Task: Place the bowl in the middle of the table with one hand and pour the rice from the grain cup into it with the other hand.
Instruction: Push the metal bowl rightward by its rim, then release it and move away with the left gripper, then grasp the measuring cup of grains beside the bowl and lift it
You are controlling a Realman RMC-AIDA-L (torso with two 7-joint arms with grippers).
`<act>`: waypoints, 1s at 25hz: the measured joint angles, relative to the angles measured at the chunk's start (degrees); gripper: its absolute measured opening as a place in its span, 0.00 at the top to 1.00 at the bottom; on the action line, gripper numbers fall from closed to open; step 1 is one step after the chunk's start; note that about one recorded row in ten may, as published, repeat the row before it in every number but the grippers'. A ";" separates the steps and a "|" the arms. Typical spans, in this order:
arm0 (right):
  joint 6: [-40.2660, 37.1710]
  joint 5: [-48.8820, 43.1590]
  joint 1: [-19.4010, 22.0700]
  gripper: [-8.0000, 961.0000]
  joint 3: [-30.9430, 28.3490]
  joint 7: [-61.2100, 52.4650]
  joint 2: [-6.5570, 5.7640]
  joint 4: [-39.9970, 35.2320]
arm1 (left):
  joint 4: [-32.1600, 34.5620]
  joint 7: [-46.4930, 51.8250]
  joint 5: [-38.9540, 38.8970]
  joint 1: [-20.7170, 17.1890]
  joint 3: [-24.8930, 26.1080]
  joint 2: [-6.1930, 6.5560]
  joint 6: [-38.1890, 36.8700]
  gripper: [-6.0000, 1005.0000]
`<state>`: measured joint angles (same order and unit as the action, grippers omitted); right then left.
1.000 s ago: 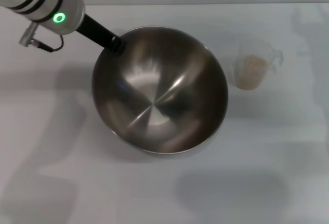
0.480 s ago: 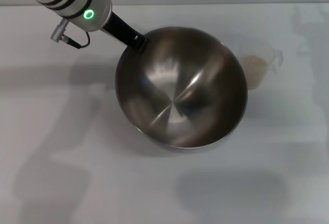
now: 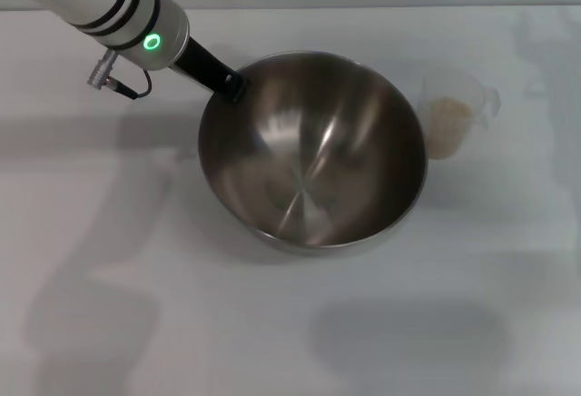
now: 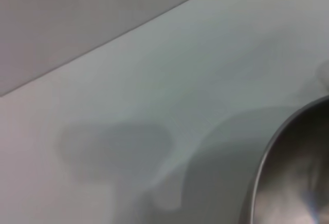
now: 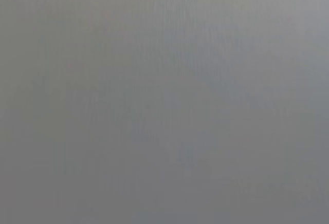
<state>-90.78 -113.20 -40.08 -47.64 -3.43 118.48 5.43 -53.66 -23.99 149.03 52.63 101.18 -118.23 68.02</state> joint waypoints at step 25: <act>-0.71 0.00 0.80 0.37 0.00 0.00 0.27 0.67 | -19.54 0.03 0.80 -11.40 3.29 0.01 -8.07 0.55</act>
<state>-91.50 -113.19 -39.28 -47.63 -3.43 118.74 6.10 -73.20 -23.96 149.83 41.23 104.47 -118.22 59.94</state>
